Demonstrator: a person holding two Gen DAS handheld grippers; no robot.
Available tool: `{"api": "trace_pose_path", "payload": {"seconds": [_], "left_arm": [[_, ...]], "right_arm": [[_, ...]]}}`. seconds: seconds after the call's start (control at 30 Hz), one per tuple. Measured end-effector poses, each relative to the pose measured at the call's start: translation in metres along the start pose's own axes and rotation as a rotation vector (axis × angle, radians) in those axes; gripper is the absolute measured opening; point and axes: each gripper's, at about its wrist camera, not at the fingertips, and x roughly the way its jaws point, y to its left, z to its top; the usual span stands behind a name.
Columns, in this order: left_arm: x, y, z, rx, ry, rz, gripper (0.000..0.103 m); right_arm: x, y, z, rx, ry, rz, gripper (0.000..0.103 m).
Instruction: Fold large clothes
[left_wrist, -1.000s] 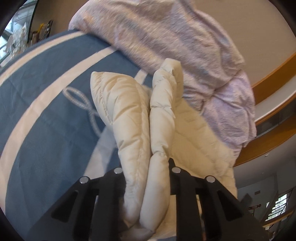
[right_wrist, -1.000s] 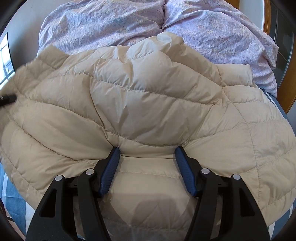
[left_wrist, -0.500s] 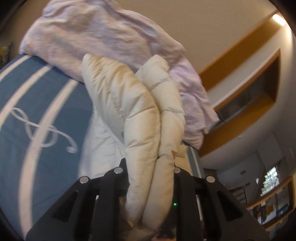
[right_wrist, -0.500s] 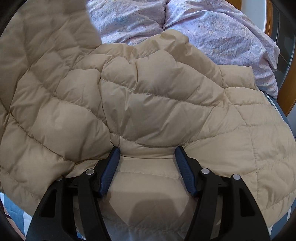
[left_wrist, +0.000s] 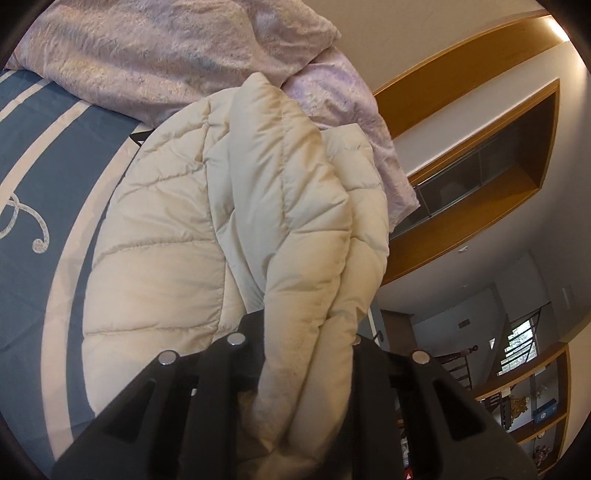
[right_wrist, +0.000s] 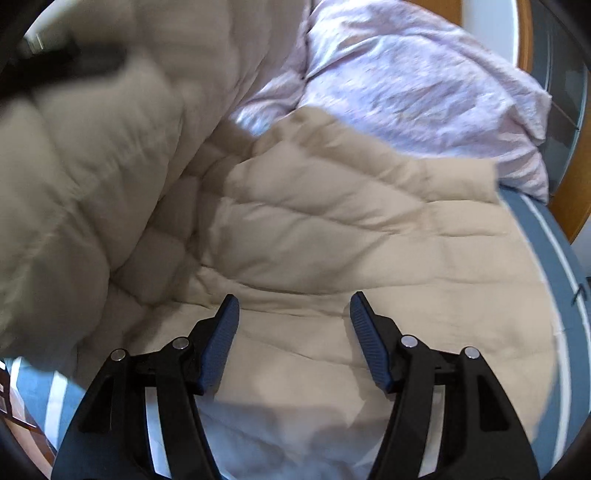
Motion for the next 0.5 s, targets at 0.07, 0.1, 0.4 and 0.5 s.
{"api": "trace_pose_path", "payload": {"seconds": [0.07, 0.1, 0.4, 0.5], "left_arm": [[0.006, -0.002, 0.000, 0.005, -0.001, 0.014, 0.018], [0.007, -0.002, 0.000, 0.006, -0.001, 0.019, 0.018], [0.019, -0.015, -0.009, 0.018, -0.004, 0.054, 0.019], [0.023, -0.022, -0.012, 0.032, 0.002, 0.054, 0.019]], "right_arm": [[-0.014, -0.019, -0.004, 0.008, -0.014, -0.007, 0.064], [-0.019, -0.025, -0.006, 0.011, -0.014, -0.013, 0.064], [-0.032, -0.069, -0.029, 0.034, 0.022, -0.060, 0.064], [-0.024, -0.072, -0.031, 0.039, 0.033, -0.065, 0.064]]}}
